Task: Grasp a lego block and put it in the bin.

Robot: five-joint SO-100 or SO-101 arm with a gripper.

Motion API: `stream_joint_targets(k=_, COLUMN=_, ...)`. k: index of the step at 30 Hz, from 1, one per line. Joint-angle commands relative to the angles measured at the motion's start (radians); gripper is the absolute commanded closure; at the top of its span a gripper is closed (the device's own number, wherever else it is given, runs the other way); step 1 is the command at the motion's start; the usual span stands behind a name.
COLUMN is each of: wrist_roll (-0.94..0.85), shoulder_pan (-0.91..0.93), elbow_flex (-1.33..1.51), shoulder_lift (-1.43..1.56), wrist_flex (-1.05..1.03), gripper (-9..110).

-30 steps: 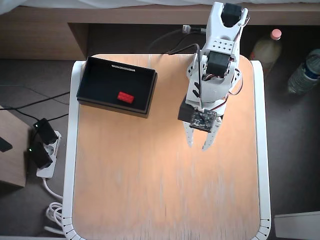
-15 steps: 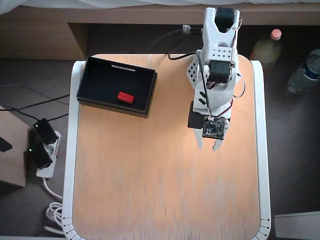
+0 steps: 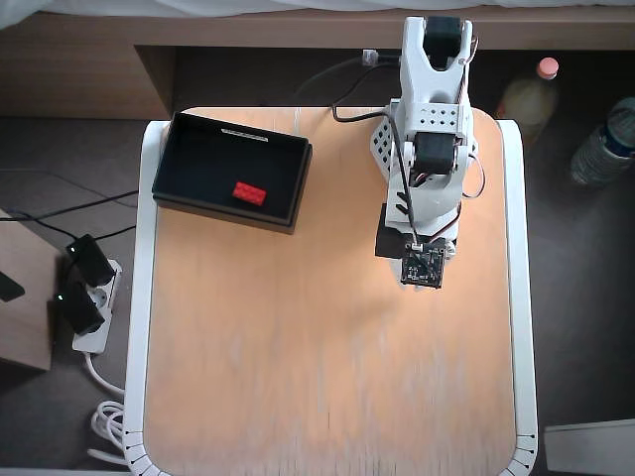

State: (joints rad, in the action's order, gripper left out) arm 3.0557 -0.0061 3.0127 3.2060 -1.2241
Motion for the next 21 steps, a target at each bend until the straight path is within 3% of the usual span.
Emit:
stream_joint_targets(k=1, wrist_roll=-0.008, shoulder_pan=-0.015, elbow_flex=0.101, shoulder_lift=0.089, wrist_flex=0.026, gripper=101)
stream_joint_targets(k=21, wrist_roll=-0.117, shoulder_pan=-0.023, elbow_flex=0.161, shoulder_lift=0.091, wrist_flex=-0.11, gripper=101)
